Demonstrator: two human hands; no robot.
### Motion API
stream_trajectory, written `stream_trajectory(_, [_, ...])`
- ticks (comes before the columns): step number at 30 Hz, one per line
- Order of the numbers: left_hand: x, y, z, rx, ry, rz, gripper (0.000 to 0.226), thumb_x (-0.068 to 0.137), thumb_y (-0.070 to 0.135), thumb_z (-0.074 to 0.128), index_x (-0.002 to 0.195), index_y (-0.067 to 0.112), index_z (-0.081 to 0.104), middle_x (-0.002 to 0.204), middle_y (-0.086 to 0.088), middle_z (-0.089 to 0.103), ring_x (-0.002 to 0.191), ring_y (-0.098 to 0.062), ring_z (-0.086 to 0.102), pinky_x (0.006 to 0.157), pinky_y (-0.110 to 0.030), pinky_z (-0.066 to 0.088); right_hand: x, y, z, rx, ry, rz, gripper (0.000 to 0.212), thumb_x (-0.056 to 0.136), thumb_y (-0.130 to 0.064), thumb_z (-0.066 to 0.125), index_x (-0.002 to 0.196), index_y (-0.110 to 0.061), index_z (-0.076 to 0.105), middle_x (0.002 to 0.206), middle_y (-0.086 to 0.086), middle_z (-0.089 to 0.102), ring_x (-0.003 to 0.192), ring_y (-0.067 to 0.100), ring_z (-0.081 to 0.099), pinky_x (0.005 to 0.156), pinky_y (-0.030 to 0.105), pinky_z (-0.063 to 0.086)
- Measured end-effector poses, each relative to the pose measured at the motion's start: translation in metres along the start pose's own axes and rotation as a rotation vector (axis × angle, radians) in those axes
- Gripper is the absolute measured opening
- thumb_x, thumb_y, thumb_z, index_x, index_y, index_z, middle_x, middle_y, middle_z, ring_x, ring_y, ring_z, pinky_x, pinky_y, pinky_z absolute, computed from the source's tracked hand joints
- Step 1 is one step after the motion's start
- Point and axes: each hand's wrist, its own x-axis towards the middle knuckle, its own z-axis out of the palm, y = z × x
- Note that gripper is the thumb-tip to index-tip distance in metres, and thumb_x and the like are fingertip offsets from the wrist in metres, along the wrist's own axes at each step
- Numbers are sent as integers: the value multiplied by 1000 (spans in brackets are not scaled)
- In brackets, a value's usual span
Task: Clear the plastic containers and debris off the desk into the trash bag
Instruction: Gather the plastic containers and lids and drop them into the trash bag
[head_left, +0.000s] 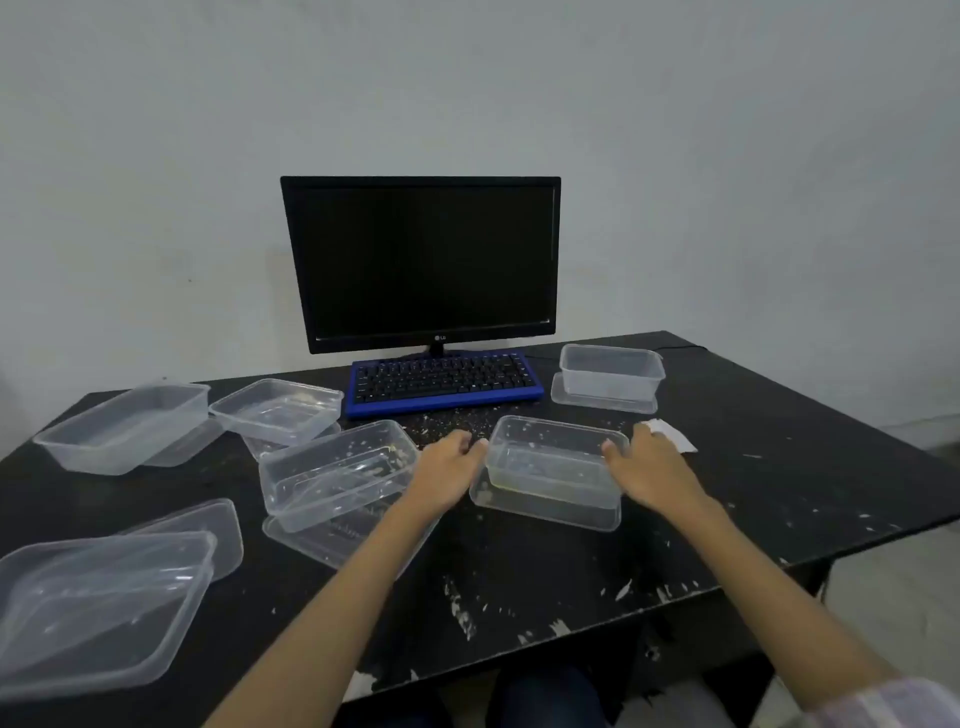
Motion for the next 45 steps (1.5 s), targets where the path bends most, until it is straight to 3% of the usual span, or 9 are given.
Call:
stream_trajectory(3, [1,-2,9,-103,-17,-29,48,97,36,44,136,7,45,136,-8,52,88,-2,58,69,3,36,5,4,7,60,-7,38,48,97,-37,42,126,2,44,128,21,51,117,35,49,97,44,42])
stream_trajectory(9, [1,-1,14,-221,27,4,35,97,33,47,120,10,58,110,-1,62,74,5,52,53,3,39,11,4,12,169,1,56,28,97,-34,43,96,-7,46,113,22,57,95,28,53,77,34,40])
stream_trajectory(11, [0,0,13,-265,38,-1,31,96,33,47,114,11,61,99,3,64,72,4,54,54,-1,43,11,4,13,184,15,45,26,97,-33,44,93,-8,46,109,22,58,89,26,52,73,32,39])
stream_trajectory(18, [-10,3,2,-303,61,-11,32,96,34,47,103,11,67,90,3,65,90,-13,60,94,-37,48,2,-3,5,232,21,8,33,97,-34,43,102,-4,56,100,13,62,83,21,55,68,29,38])
stream_trajectory(24, [-41,-1,-18,-326,116,-6,35,96,36,47,78,15,69,65,13,62,69,-4,59,79,-30,49,-21,-11,-2,249,27,-68,31,97,-35,43,93,-10,60,87,2,58,72,9,49,65,28,39])
stream_trajectory(29, [-64,-7,-33,-363,120,13,43,96,31,48,89,-8,63,77,-13,58,76,-23,56,83,-42,52,-44,-16,-7,244,19,-96,32,97,-38,43,88,-13,61,85,0,61,74,5,53,60,22,39])
stream_trajectory(34, [-81,-13,-37,-389,132,-8,36,95,24,49,90,-8,66,92,-34,61,77,-33,62,65,-20,54,-67,-11,-9,209,-3,-102,29,97,-41,42,89,-19,60,85,-2,61,74,5,56,58,20,38])
stream_trajectory(40, [-94,-14,-33,-498,62,-102,32,96,28,48,88,7,71,77,-8,74,73,-17,70,66,-24,54,-83,1,-2,203,-24,-77,31,96,-41,43,88,-18,62,81,-2,64,72,10,60,58,22,42])
stream_trajectory(45, [-90,-7,-19,-547,70,-120,29,96,27,50,87,8,70,72,-4,73,68,-14,70,69,-29,56,-73,13,4,218,-24,-44,28,97,-41,43,97,-20,61,87,-1,65,78,12,62,64,25,44])
